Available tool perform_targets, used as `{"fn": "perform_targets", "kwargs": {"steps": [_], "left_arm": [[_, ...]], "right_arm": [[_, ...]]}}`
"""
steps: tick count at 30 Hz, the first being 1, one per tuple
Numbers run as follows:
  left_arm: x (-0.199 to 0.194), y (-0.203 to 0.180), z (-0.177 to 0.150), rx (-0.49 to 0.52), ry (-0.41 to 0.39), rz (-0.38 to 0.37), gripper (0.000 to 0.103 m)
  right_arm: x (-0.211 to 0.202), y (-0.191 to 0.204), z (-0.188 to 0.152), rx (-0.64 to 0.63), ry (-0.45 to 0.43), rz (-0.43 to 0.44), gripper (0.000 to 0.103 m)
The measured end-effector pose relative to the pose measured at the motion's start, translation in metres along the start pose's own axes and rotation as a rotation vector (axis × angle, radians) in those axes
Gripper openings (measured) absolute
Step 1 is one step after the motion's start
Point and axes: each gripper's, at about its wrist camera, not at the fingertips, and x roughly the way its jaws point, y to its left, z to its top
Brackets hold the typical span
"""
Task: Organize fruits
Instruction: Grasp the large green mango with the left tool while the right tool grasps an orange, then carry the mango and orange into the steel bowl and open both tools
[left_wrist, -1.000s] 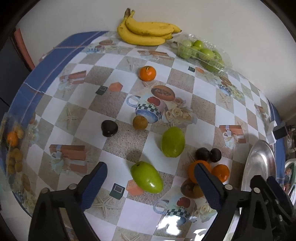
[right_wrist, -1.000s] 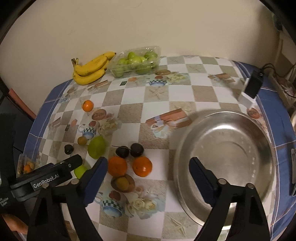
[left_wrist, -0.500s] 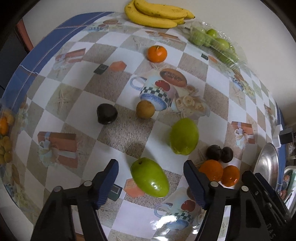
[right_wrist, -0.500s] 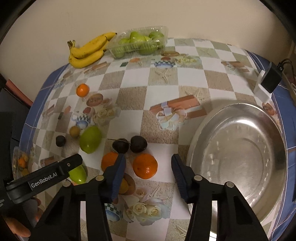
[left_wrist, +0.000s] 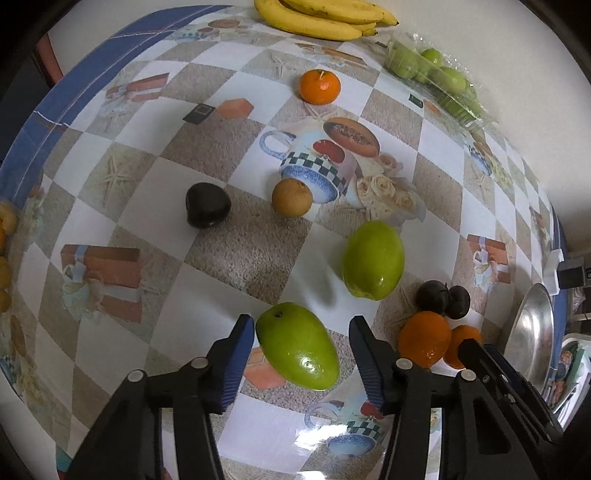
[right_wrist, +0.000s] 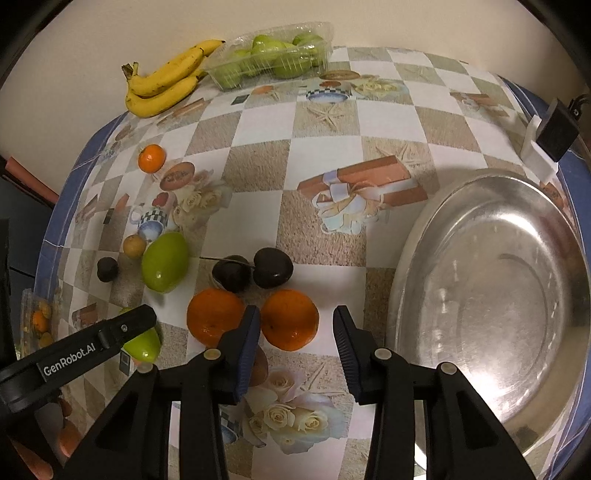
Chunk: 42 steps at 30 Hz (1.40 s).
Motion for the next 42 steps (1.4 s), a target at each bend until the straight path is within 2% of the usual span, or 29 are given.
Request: {"fn": "perform_targets", "kwargs": {"steps": [9, 11, 13, 25, 36, 42], "left_arm": [[0.003, 0.002, -0.003, 0.000, 0.013, 0.003, 0.045], [0.004, 0.002, -0.003, 0.000, 0.012, 0.003, 0.045], [0.004, 0.001, -0.001, -0.003, 0.014, 0.001, 0.045], [-0.003, -0.002, 0.001, -0.002, 0.000, -0.009, 0.042], [-0.026, -0.004, 0.001, 0.006, -0.064, -0.014, 0.041], [-0.035, -0.013, 0.000, 0.020, -0.094, -0.020, 0.041]], "right_arm": [[0.007, 0.004, 0.001, 0.005, 0.008, 0.014, 0.042], [0.008, 0.004, 0.001, 0.007, 0.011, 0.015, 0.041], [0.010, 0.004, 0.001, 0.010, 0.014, 0.015, 0.037], [0.001, 0.004, 0.000, 0.014, -0.006, 0.027, 0.035], [-0.024, 0.003, 0.002, 0.021, -0.050, 0.047, 0.035], [-0.030, -0.003, 0.001, 0.027, -0.041, 0.039, 0.035]]}}
